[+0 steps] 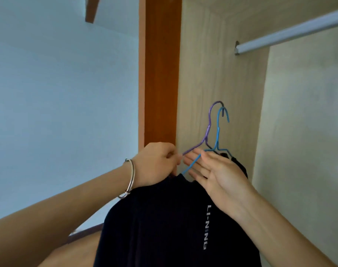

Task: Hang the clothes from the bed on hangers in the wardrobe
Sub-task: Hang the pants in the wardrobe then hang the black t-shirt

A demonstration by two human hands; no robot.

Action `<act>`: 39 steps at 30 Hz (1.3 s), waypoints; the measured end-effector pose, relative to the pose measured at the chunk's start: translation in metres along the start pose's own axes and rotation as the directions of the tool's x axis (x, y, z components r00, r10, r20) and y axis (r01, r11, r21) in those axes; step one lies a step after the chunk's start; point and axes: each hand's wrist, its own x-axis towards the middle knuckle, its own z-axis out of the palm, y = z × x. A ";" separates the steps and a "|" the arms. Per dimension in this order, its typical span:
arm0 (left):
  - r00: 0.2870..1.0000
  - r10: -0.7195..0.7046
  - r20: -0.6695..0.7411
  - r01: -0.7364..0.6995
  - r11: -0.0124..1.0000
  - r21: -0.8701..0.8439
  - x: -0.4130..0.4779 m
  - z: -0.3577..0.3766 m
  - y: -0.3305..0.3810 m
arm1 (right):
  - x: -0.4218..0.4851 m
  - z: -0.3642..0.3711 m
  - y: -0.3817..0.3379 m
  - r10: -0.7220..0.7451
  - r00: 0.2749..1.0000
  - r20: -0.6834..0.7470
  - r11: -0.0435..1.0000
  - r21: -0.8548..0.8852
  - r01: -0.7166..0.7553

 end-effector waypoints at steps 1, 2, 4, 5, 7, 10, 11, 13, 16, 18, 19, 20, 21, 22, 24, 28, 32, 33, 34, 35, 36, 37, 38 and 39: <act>1.000 -0.004 -0.004 0.004 1.000 0.027 -0.014 -0.008 -0.005 | -0.006 0.008 0.008 0.022 0.999 0.038 0.999 0.044 -0.024; 1.000 -0.017 -0.005 0.018 0.998 0.056 -0.027 -0.016 -0.009 | -0.009 0.017 0.015 0.046 0.997 0.070 0.996 0.076 -0.051; 0.998 -0.068 -0.013 0.069 0.991 0.112 -0.050 -0.034 -0.019 | -0.011 0.037 0.028 0.088 0.990 0.112 0.990 0.103 -0.099; 0.994 -0.104 -0.020 0.106 0.986 0.132 -0.061 -0.044 -0.026 | -0.012 0.049 0.036 0.105 0.986 0.130 0.988 0.100 -0.118; 0.982 -0.183 -0.036 0.187 0.970 0.158 -0.085 -0.063 -0.041 | -0.013 0.077 0.055 0.118 0.977 0.180 0.989 0.070 -0.133; 0.950 -0.302 -0.075 0.311 0.928 0.206 -0.124 -0.094 -0.067 | -0.018 0.122 0.086 0.119 0.953 0.277 0.991 0.022 -0.131; 0.937 -0.337 -0.094 0.350 0.906 0.238 -0.137 -0.105 -0.076 | -0.020 0.137 0.095 0.123 0.943 0.310 0.991 0.011 -0.132; 0.906 -0.394 -0.156 0.424 0.852 0.309 -0.160 -0.125 -0.092 | -0.020 0.166 0.113 0.133 0.909 0.395 0.990 -0.011 -0.140; 0.846 -0.450 -0.285 0.531 0.758 0.378 -0.186 -0.150 -0.117 | -0.015 0.211 0.135 0.141 0.839 0.525 0.989 -0.039 -0.142; 0.808 -0.469 -0.356 0.585 0.712 0.389 -0.198 -0.165 -0.135 | -0.006 0.240 0.149 0.154 0.790 0.594 0.987 -0.058 -0.148; 0.795 -0.472 -0.382 0.602 0.695 0.393 -0.203 -0.172 -0.143 | 0.000 0.253 0.155 0.162 0.764 0.624 0.985 -0.063 -0.158; 0.787 -0.469 -0.402 0.612 0.680 0.404 -0.207 -0.179 -0.153 | 0.006 0.266 0.162 0.173 0.739 0.651 0.983 -0.069 -0.170; 0.781 -0.466 -0.415 0.619 0.667 0.415 -0.211 -0.186 -0.163 | 0.014 0.279 0.170 0.183 0.718 0.672 0.981 -0.082 -0.173; 0.775 -0.468 -0.424 0.627 0.650 0.429 -0.213 -0.191 -0.173 | 0.022 0.291 0.178 0.188 0.701 0.687 0.981 -0.105 -0.161; 0.759 -0.468 -0.452 0.650 0.578 0.493 -0.215 -0.202 -0.197 | 0.042 0.314 0.196 0.182 0.676 0.714 0.983 -0.148 -0.108; 0.737 -0.430 -0.522 0.674 0.408 0.616 -0.211 -0.230 -0.260 | 0.085 0.366 0.230 0.158 0.629 0.761 0.964 -0.257 0.069; 0.696 -0.456 -0.555 0.718 0.424 0.551 -0.205 -0.261 -0.326 | 0.145 0.403 0.256 0.186 0.545 0.818 0.887 -0.378 0.265; 0.680 -0.474 -0.559 0.733 0.435 0.523 -0.205 -0.267 -0.342 | 0.160 0.407 0.261 0.182 0.543 0.820 0.887 -0.375 0.270; 0.663 -0.495 -0.561 0.748 0.449 0.489 -0.205 -0.271 -0.358 | 0.175 0.410 0.267 0.168 0.558 0.813 0.891 -0.368 0.268; 0.648 -0.511 -0.566 0.761 0.464 0.453 -0.205 -0.275 -0.373 | 0.189 0.412 0.274 0.151 0.582 0.799 0.888 -0.369 0.276; 0.633 -0.522 -0.571 0.772 0.475 0.421 -0.206 -0.280 -0.389 | 0.203 0.414 0.283 0.137 0.609 0.781 0.879 -0.380 0.289; 0.619 -0.532 -0.578 0.783 0.480 0.396 -0.206 -0.284 -0.403 | 0.218 0.417 0.294 0.127 0.635 0.762 0.870 -0.394 0.298; 0.602 -0.541 -0.587 0.795 0.477 0.376 -0.206 -0.288 -0.417 | 0.233 0.420 0.307 0.118 0.663 0.739 0.863 -0.407 0.300; 0.585 -0.547 -0.598 0.806 0.470 0.359 -0.205 -0.292 -0.431 | 0.249 0.425 0.321 0.111 0.691 0.715 0.852 -0.426 0.304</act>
